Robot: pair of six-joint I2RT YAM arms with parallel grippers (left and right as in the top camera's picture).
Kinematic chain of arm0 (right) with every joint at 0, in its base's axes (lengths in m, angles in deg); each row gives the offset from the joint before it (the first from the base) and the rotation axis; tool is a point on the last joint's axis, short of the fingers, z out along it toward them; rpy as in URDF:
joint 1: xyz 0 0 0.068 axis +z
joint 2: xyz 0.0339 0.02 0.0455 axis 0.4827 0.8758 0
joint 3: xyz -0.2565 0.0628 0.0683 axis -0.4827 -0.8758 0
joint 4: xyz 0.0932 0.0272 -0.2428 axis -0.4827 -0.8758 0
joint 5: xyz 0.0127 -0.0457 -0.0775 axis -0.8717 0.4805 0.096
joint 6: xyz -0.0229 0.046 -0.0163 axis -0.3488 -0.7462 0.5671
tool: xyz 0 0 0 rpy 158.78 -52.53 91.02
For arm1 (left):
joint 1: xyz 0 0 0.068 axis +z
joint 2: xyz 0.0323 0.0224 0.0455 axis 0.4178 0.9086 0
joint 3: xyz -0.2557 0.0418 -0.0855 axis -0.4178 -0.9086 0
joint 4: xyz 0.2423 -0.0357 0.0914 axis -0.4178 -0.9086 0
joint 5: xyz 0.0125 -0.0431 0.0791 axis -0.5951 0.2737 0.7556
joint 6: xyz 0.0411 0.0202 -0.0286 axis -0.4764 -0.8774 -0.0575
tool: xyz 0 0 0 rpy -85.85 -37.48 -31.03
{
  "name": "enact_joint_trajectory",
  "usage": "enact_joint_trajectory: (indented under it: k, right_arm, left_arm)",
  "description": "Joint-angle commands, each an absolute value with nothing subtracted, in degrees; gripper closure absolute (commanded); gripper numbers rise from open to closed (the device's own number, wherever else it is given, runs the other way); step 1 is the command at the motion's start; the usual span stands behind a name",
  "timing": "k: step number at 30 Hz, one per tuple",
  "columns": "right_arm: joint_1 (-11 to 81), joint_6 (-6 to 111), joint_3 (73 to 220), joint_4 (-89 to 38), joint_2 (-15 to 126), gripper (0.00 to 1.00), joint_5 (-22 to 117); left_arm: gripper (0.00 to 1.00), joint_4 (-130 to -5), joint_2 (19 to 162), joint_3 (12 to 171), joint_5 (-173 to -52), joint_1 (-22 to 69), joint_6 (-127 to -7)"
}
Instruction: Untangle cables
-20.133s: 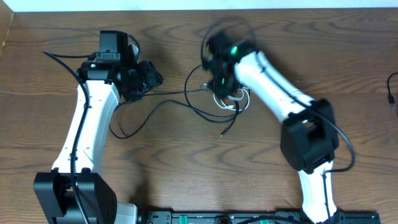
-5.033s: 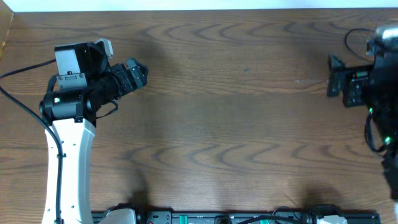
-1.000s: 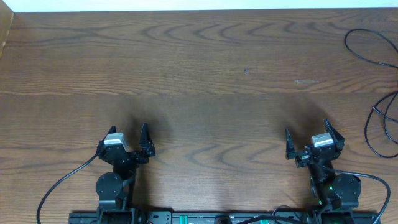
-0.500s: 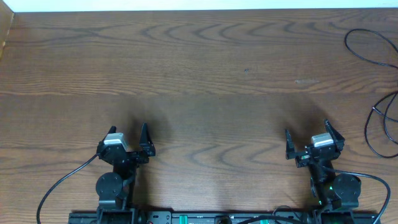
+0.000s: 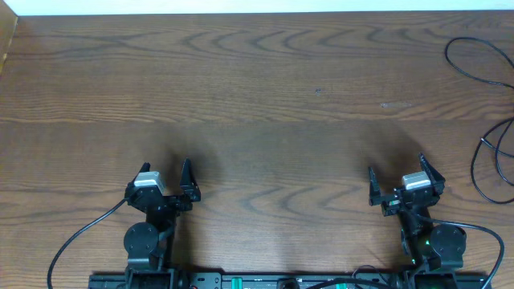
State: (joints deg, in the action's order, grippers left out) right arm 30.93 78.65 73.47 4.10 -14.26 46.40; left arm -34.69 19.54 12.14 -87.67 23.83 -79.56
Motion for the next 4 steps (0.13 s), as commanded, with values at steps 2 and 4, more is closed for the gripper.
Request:
enact_joint_trajectory:
  k: [2,4]
  right_arm:
    - [31.2,79.0,73.3,3.9,-14.4,0.01,46.1]
    - [31.2,79.0,73.3,3.9,-14.4,0.01,46.1]
  left_arm:
    - [0.07,-37.5,19.6,11.6,-86.8,23.6,-80.7]
    - [0.07,-37.5,19.6,11.6,-86.8,23.6,-80.7]
